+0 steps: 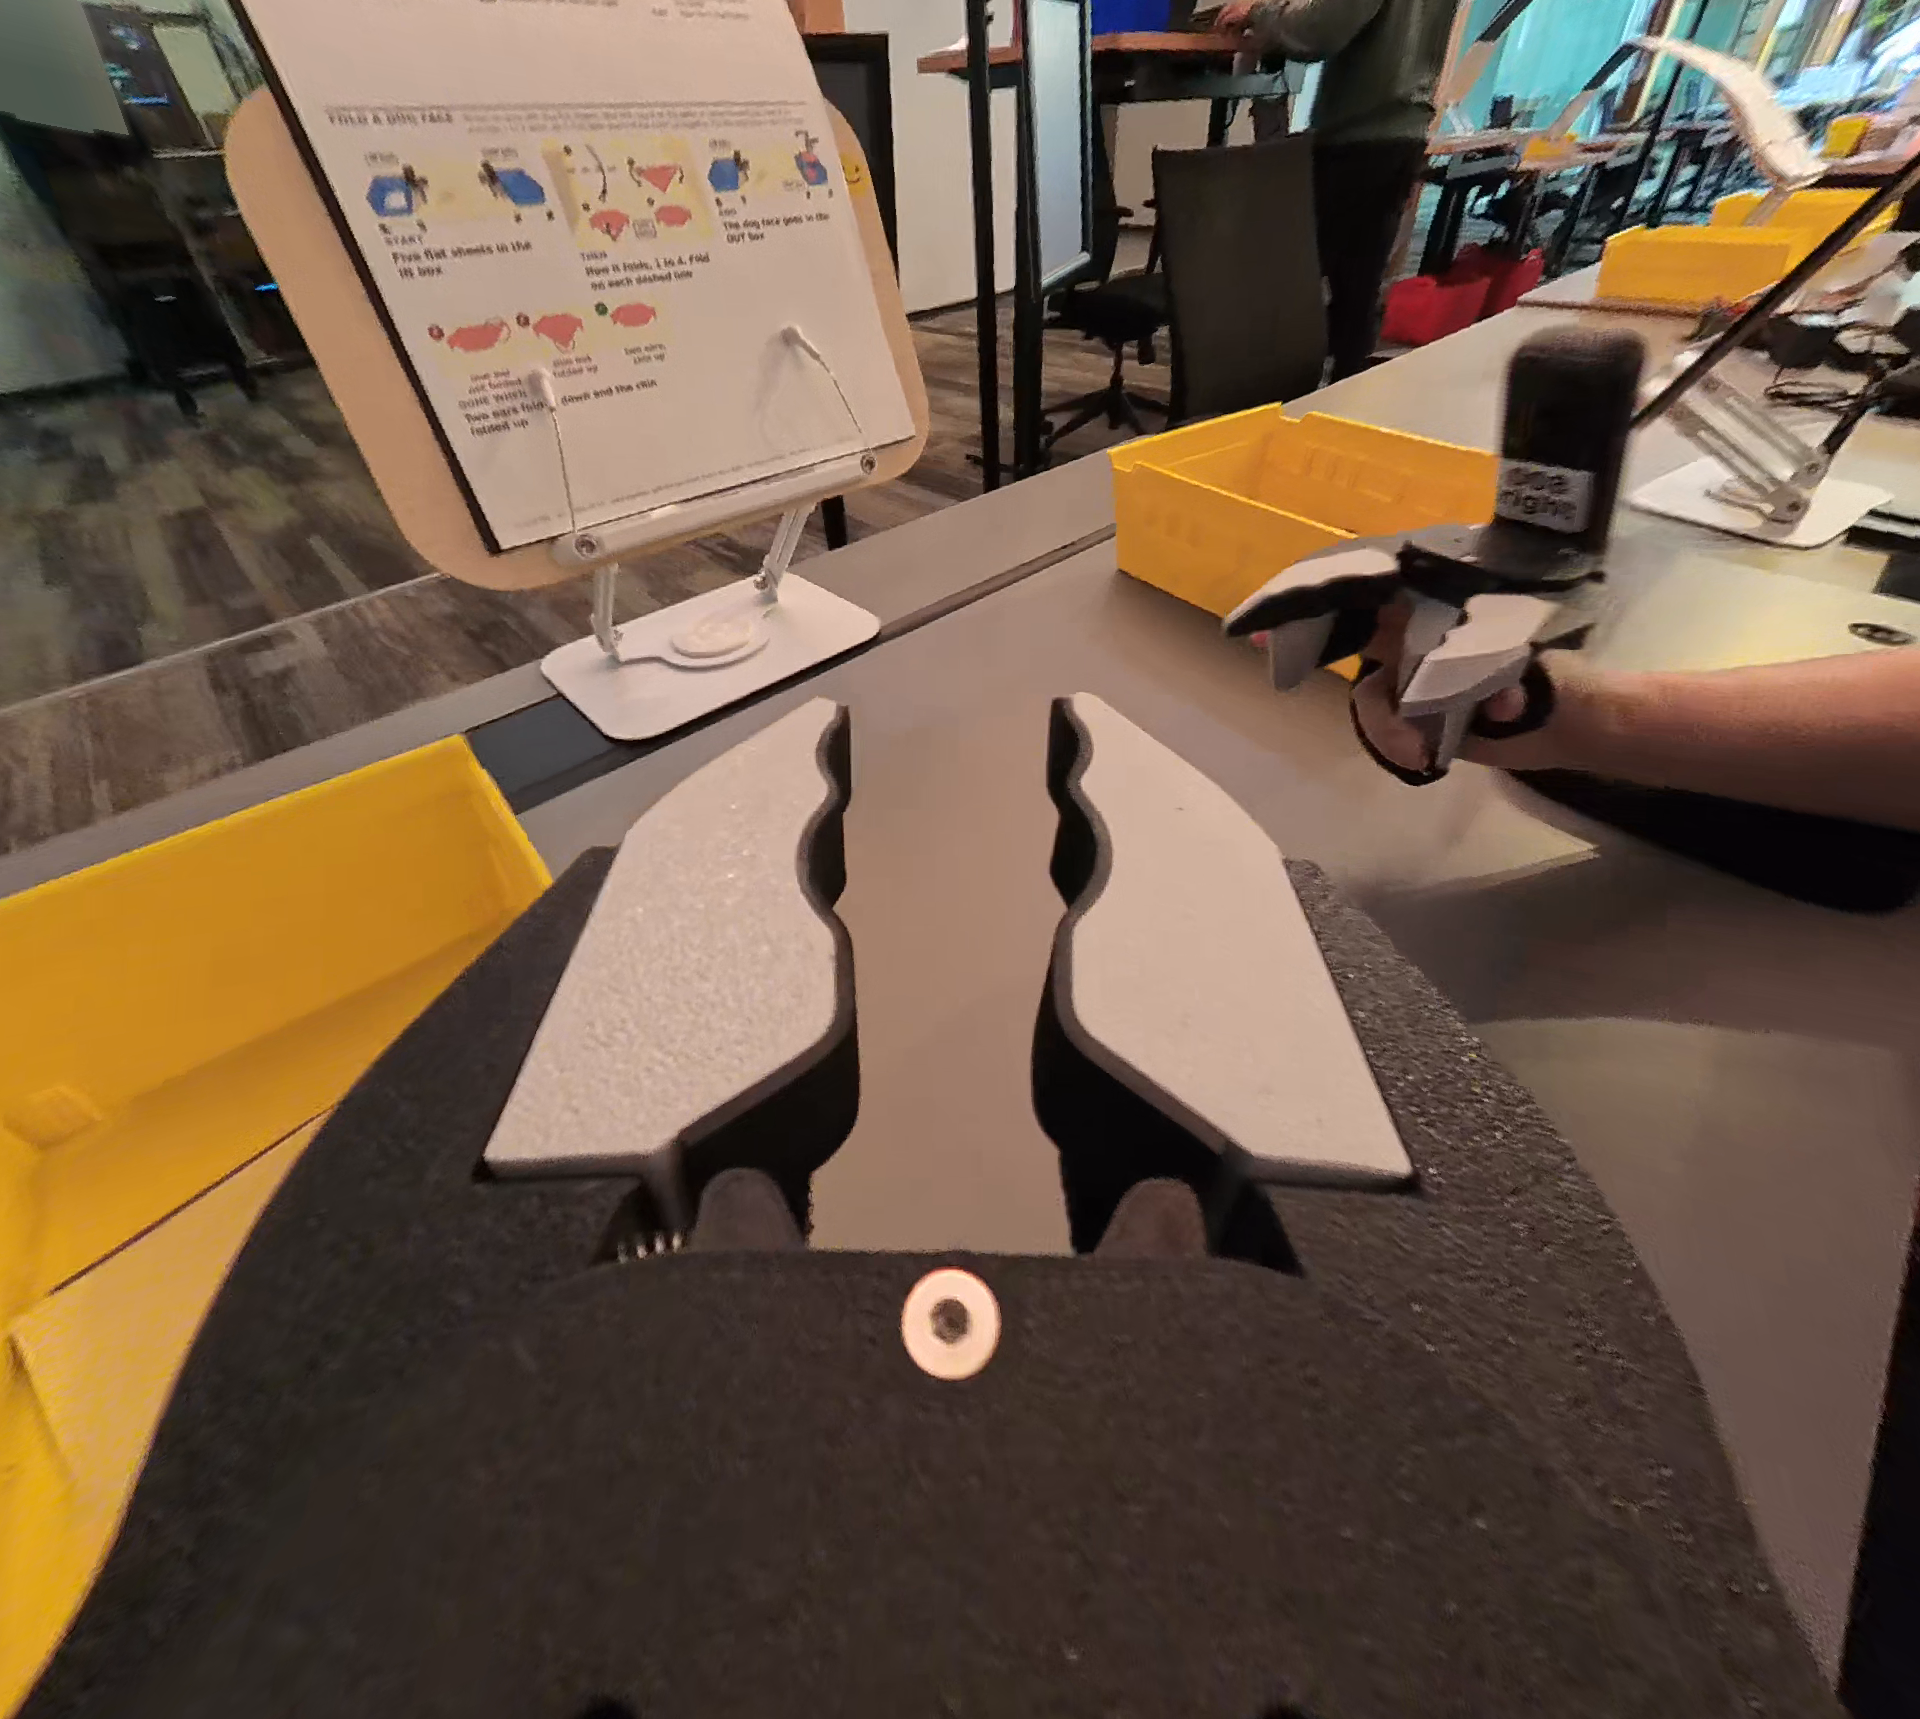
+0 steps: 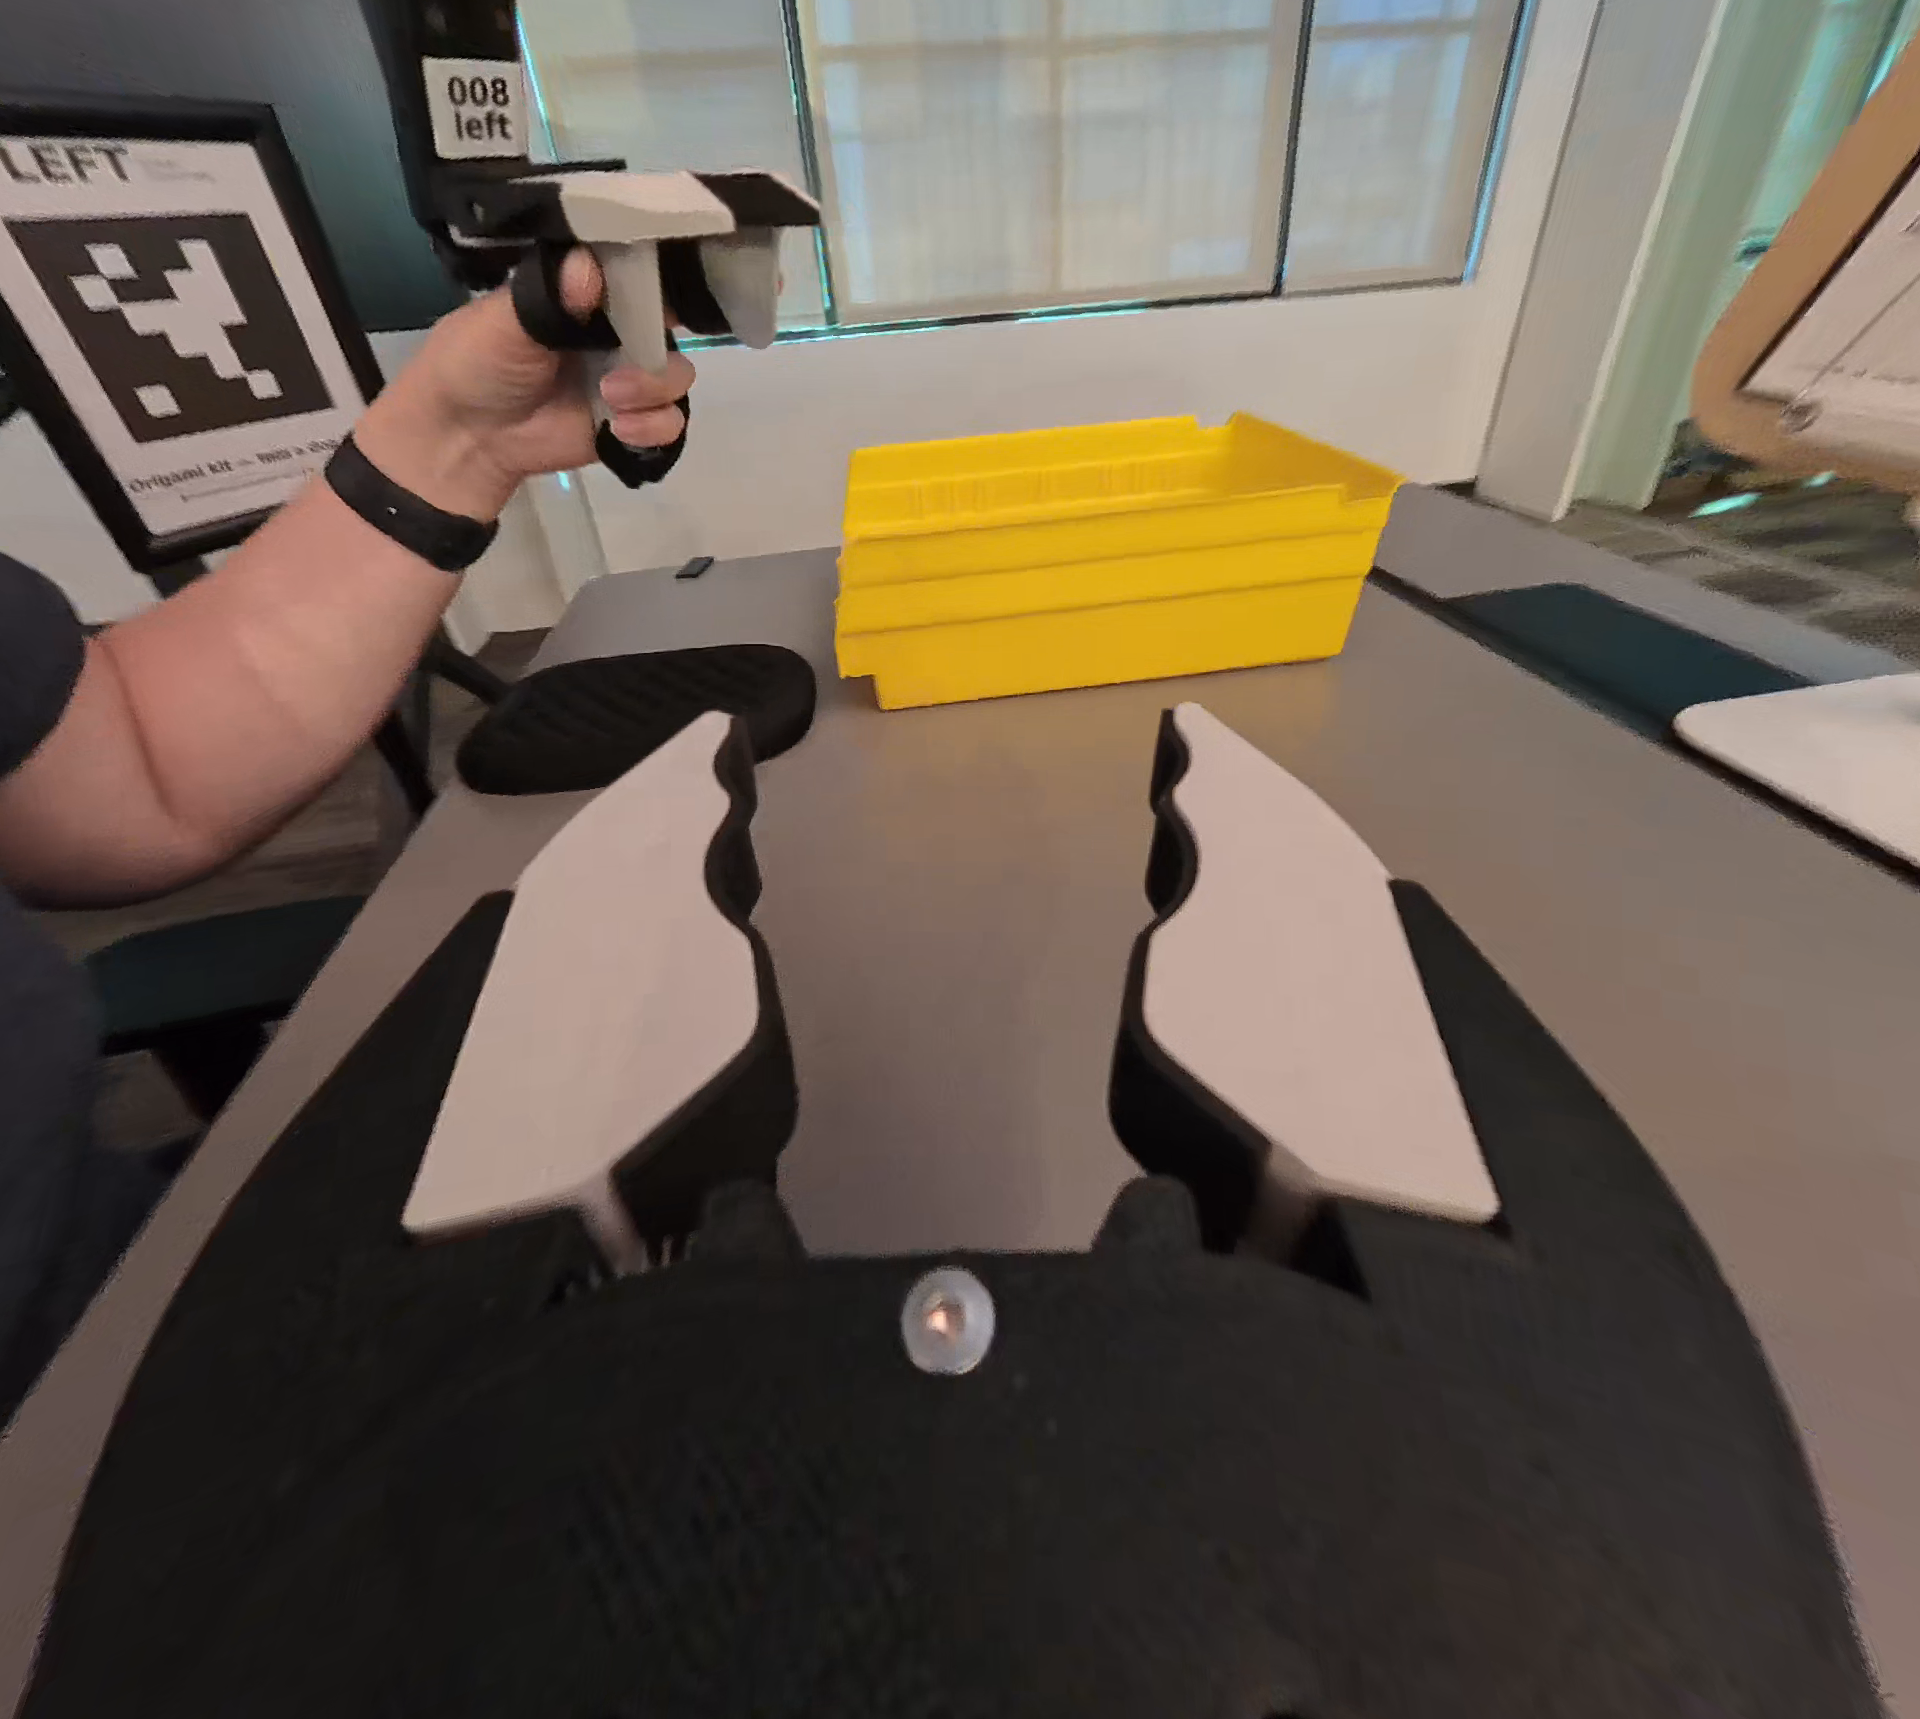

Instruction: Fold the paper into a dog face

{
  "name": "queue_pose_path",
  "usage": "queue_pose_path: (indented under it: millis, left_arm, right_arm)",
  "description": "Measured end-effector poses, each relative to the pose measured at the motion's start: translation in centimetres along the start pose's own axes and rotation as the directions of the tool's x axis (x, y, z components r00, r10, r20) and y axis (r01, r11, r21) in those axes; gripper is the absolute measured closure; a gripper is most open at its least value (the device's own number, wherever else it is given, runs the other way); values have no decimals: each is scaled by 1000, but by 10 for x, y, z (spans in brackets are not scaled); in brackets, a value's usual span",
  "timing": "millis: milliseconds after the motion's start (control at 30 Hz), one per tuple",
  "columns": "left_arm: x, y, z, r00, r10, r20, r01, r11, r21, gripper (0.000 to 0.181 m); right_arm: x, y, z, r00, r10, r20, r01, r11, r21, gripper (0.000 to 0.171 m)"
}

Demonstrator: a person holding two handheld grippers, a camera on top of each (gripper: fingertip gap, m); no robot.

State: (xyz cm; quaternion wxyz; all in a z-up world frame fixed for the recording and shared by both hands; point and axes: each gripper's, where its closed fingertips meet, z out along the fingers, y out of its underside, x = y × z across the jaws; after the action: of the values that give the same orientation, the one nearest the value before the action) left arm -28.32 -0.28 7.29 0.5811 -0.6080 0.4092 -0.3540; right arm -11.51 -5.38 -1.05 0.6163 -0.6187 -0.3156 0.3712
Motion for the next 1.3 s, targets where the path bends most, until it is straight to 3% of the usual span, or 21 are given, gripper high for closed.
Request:
queue_pose_path:
  millis: [33,133,333,500,633,800,1000,1300]
  left_arm:
    - [2,0,0,1000,-18,-20,18,1000,10,145]
    - [6,2,0,996,-55,-67,57,998,20,141]
    - [9,0,-8,997,-22,-68,25,999,48,141]
    - [9,0,-19,999,23,-36,-21,999,47,142]
    - [7,0,-28,998,58,13,-59,997,42,143]
    - [3,5,-30,998,53,35,-54,998,14,143]
    - [-1,8,-35,996,56,65,-55,998,-21,143]
    - [1,-1,-51,992,72,108,-70,997,-21,143]
  right_arm:
    - [2,1,3,999,35,13,-35,999,-12,98]
    - [4,-2,12,998,49,29,-49,999,-15,127]
    - [14,-14,35,993,-110,-30,111,993,36,149]
    - [26,-7,40,987,-122,-102,131,988,85,151]
    - [24,11,34,982,-146,-121,150,988,32,148]
    - [27,4,27,968,-169,-187,181,982,51,150]
    - [21,17,35,975,-170,-146,170,985,-9,158]
    - [8,17,39,974,-195,-113,197,980,13,158]
